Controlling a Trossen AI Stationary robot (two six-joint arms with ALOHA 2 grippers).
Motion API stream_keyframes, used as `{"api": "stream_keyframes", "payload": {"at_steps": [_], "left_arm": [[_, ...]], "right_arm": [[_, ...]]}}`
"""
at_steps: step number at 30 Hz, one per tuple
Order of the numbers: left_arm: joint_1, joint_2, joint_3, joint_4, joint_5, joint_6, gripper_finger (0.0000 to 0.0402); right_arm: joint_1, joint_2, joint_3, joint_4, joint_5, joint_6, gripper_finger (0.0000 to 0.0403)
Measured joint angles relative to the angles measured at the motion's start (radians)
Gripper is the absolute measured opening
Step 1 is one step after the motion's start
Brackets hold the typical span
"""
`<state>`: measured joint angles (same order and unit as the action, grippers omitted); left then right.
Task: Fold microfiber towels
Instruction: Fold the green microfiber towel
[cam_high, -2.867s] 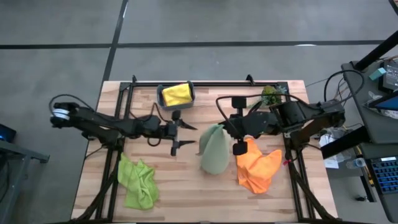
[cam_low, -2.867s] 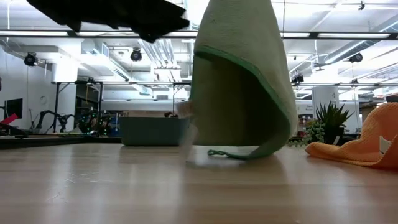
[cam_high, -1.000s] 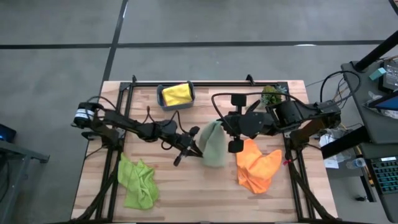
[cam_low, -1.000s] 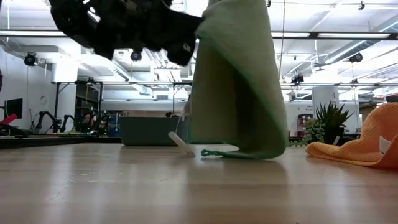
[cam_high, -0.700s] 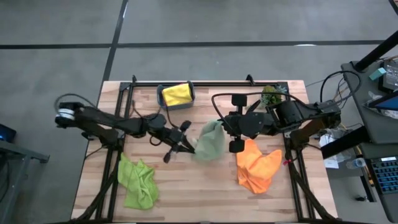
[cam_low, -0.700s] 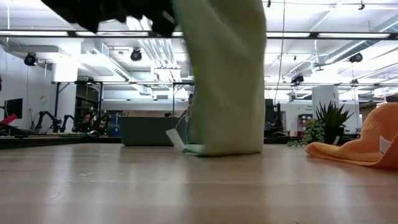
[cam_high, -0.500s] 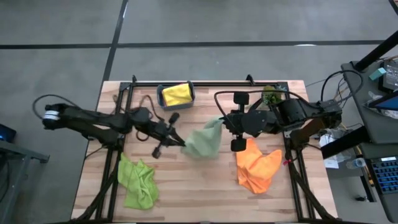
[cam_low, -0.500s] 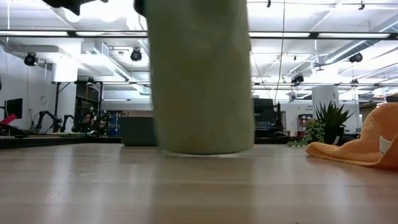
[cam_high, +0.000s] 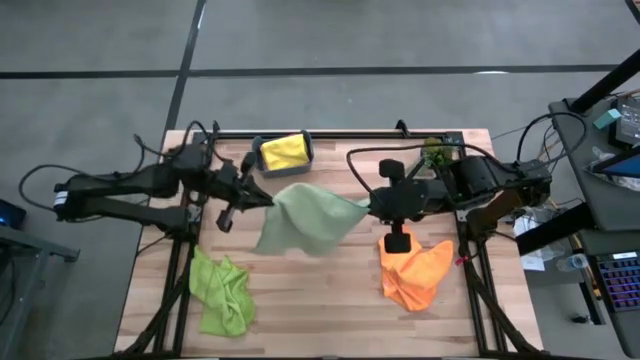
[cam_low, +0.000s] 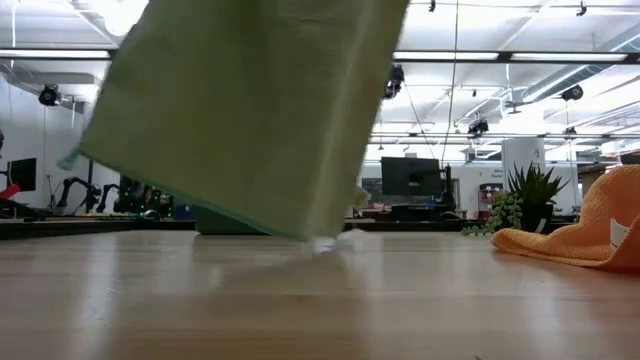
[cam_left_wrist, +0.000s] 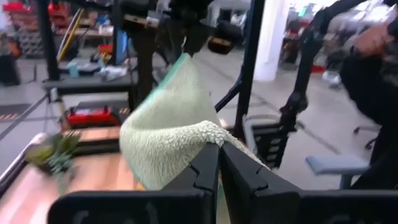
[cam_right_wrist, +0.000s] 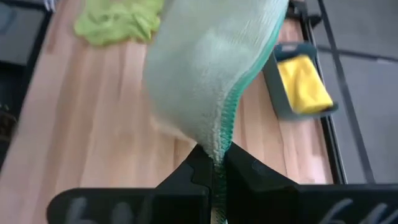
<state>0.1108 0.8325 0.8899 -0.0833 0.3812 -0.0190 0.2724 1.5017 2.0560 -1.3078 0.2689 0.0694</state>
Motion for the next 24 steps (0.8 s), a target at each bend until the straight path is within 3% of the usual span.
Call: {"api": "stream_keyframes", "payload": {"at_steps": [4,9,16,19,22,24], "left_arm": [[0.033,0.001,0.084,-0.199,-0.044,0.048,0.0000],[0.062,0.031,0.172,-0.387,-0.216,0.164,0.0000],[0.092,0.080,0.232,-0.482,-0.513,0.357,0.0000],[0.100,0.102,0.233,-0.486,-0.689,0.469,0.0000],[0.104,0.119,0.228,-0.486,-0.861,0.596,0.0000],[0.104,0.127,0.227,-0.485,-0.895,0.632,0.0000]], "right_arm": [[-0.014,0.000,0.000,-0.056,0.003,0.012,0.0008],[-0.062,0.000,0.000,-0.055,0.072,-0.037,0.0008],[-0.175,0.015,0.000,-0.038,0.206,-0.176,0.0008],[-0.219,0.026,-0.001,-0.038,0.288,-0.235,0.0008],[-0.248,0.034,-0.001,-0.036,0.300,-0.273,0.0008],[-0.253,0.039,-0.001,-0.039,0.300,-0.276,0.0008]]}}
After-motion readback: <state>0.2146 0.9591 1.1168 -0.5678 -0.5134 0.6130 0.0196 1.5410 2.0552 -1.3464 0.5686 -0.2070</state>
